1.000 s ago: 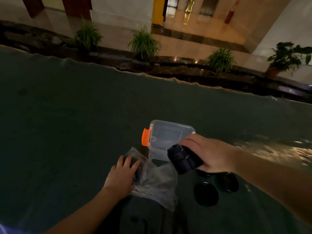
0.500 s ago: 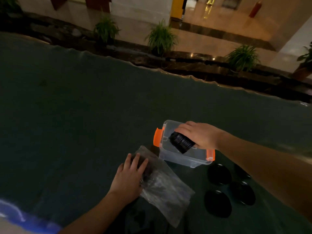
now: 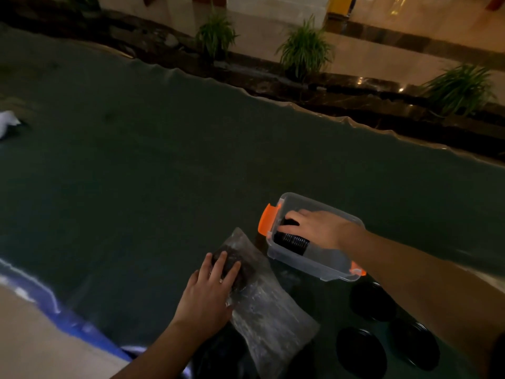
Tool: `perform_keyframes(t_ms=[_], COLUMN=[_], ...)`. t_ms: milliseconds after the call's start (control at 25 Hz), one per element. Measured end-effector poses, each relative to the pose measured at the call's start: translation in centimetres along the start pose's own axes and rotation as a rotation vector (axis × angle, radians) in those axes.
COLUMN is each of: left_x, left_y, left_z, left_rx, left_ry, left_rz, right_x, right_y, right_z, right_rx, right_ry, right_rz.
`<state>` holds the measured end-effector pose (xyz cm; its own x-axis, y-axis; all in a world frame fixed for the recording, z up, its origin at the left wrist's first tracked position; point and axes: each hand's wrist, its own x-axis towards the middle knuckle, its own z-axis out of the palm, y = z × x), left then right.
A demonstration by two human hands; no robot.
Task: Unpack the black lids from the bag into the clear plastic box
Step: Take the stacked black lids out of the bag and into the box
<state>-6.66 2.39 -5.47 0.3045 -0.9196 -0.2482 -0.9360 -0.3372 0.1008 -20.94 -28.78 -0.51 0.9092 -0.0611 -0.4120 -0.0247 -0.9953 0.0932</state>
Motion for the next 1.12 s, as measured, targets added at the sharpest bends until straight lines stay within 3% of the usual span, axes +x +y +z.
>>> perform_keyframes(t_ms=[480,1120], left_x=[0.2,0.5], left_y=[0.4,-0.6], left_z=[0.8,0.1], left_rx=[-0.022,-0.025], left_ry=[0.008,0.021], left_rz=[-0.014,0.034], right_x=[1.1,-2.5], right_y=[-0.7,-1.8], right_z=[1.4,0.4], right_rx=[0.126,0.089], right_ry=[0.117,0.111], right_rz=[0.124,0.252])
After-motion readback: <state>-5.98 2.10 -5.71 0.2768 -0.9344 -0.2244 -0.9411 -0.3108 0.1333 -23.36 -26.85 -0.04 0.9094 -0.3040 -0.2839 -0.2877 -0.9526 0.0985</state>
